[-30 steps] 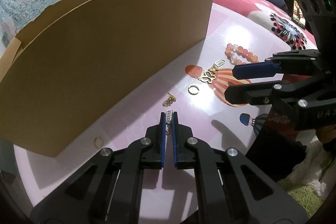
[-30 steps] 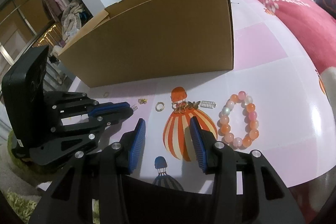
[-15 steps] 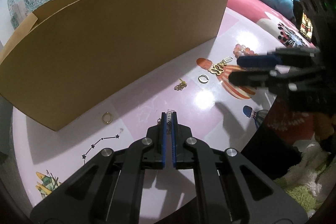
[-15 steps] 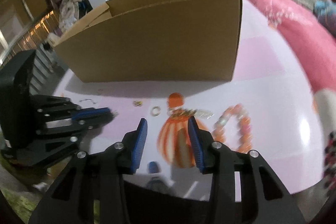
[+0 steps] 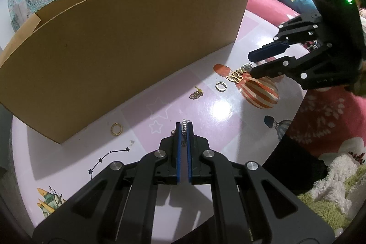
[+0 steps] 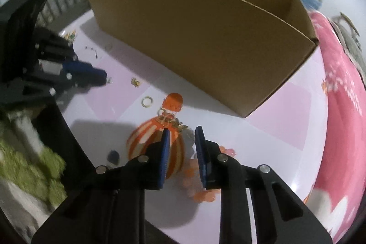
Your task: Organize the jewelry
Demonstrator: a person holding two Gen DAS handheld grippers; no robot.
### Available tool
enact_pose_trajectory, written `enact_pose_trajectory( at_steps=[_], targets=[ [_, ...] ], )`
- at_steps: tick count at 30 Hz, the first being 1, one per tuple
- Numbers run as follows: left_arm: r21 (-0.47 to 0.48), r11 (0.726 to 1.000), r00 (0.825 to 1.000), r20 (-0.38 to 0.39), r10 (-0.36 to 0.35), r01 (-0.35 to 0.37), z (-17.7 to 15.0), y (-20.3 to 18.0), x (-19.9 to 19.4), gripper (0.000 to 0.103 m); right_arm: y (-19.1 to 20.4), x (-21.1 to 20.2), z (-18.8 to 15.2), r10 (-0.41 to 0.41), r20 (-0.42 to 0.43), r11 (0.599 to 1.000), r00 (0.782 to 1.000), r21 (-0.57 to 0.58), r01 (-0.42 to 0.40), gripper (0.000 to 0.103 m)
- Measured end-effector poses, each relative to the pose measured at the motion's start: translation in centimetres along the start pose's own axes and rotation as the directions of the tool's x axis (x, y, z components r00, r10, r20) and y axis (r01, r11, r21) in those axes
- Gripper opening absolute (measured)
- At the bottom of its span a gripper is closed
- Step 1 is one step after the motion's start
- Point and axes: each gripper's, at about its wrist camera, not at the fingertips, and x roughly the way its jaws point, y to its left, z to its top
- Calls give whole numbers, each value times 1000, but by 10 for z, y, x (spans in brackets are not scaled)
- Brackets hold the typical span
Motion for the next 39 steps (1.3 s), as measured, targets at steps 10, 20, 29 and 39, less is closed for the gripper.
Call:
enact_pose_trajectory(
  at_steps=[10, 20, 29, 39],
  targets=[
    [-15, 1000, 1000, 2, -9, 9, -2, 6, -2, 4, -20, 9, 12, 98, -102, 995, 990, -3, -99, 8],
    [-22, 1000, 1000, 6, -15, 15, -3, 13, -2, 4, -3, 8, 5, 75, -80, 995, 994, 76, -69, 5],
    [-22, 1000, 1000, 13, -20, 20, -6, 17, -4, 3, -10, -11, -7, 66, -22, 985, 998, 160, -62, 5],
    [-26, 999, 999, 28, -22, 22, -7, 18, -17, 2, -13, -45, -13, 39, 102, 964, 994, 258, -65, 5]
  ],
)
